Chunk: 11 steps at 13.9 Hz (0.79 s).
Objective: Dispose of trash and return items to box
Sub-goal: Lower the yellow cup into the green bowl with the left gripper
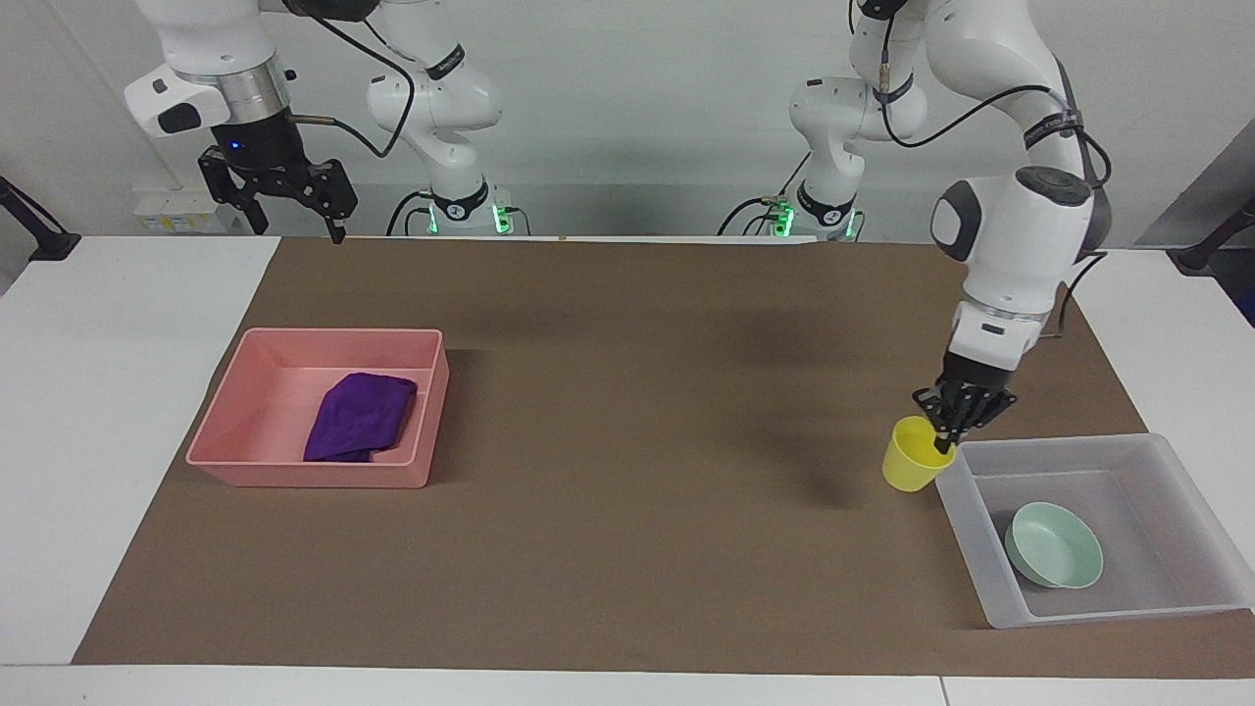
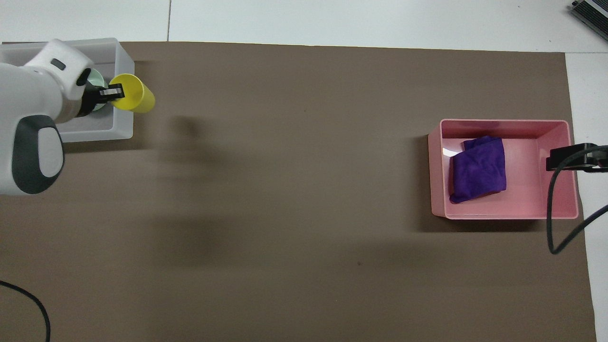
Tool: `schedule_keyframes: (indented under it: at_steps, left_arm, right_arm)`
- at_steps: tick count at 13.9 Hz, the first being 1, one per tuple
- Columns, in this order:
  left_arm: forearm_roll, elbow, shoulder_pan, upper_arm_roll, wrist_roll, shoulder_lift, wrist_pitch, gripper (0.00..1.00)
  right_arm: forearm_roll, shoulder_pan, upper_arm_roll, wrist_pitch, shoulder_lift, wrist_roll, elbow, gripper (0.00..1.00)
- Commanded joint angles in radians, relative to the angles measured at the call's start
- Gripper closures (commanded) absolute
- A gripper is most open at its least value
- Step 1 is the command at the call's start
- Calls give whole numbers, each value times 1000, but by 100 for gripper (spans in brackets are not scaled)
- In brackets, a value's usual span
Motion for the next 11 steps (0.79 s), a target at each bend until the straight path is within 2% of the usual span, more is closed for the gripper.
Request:
schedule_keyframes:
  at_steps: [1,3,6,8,11]
  left_arm:
    - [-6,126,99,-13,18,86,-31,100]
    - [-14,236,181,-22,41,172,-64,100]
    - [-84,396,244,-19,99,321,-77,100]
    - [-87,406,256,-22,118,347,-75,100]
    - [-104,361,250,-24,161,346,-74,100]
  right_arm:
    - [24,-8,0,-24,1,-23,8,0]
    - [25,-8,-2,-32,1,-23,6,0]
    - [25,-7,-2,-30,-4,-19,-1,0]
    - [25,-7,-2,-32,-4,-19,-4,0]
    - [25,-10,-2,-22,-15,-22,-23,0]
